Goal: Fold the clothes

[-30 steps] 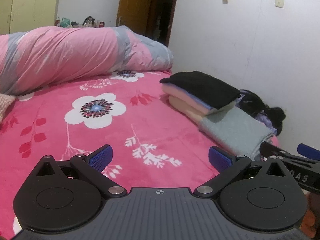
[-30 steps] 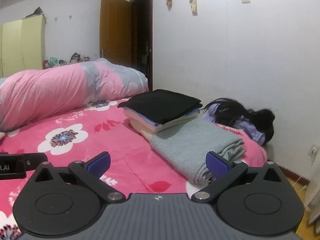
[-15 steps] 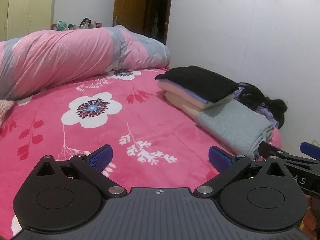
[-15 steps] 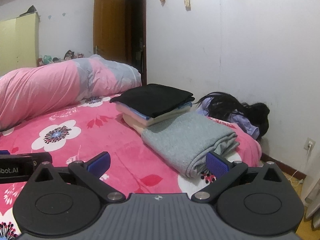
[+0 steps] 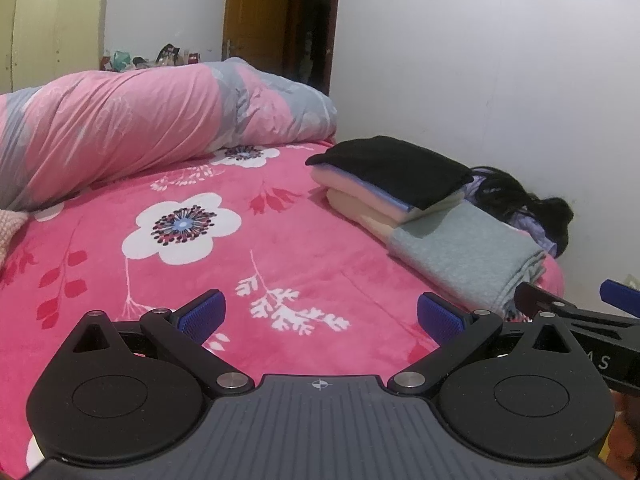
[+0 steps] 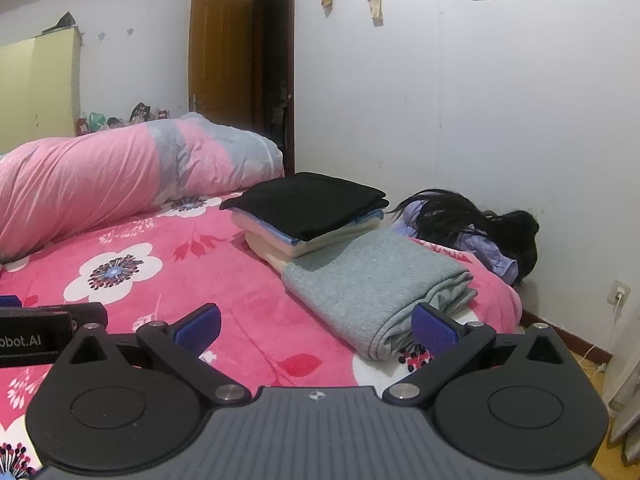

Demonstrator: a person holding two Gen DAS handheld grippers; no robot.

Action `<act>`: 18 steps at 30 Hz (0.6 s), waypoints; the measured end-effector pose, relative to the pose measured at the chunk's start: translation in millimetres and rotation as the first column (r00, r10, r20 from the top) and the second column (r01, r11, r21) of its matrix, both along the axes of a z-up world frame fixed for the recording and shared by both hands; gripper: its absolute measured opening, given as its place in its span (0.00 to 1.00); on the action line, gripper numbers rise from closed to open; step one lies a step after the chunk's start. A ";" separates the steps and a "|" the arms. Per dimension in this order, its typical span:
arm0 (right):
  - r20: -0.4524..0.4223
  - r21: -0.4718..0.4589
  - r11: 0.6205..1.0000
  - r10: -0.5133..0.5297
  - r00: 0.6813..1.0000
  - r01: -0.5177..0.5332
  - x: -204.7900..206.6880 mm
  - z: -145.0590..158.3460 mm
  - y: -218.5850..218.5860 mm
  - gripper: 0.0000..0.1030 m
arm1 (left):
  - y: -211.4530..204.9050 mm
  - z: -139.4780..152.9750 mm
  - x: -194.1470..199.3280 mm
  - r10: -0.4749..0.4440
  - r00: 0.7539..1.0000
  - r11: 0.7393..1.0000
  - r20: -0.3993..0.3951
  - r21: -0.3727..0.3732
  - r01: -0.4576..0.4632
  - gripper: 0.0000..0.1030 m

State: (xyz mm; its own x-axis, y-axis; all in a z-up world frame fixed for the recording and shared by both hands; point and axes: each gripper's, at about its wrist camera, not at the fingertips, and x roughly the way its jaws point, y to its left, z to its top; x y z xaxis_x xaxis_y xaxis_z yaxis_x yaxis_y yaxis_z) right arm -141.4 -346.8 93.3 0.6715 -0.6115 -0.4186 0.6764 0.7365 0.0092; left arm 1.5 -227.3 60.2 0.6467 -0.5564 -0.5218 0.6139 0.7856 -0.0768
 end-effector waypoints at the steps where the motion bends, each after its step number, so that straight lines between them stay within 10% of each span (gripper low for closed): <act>1: -0.001 -0.001 1.000 0.001 1.000 -0.001 0.1 0.1 0.1 1.00 | 0.2 0.1 0.4 0.001 1.000 1.000 -0.002 -0.001 -0.001 1.00; 18: -0.004 0.000 1.000 0.003 1.000 -0.003 2.3 -0.3 1.7 1.00 | 1.3 -1.8 3.3 0.007 1.000 1.000 -0.016 -0.003 -0.007 1.00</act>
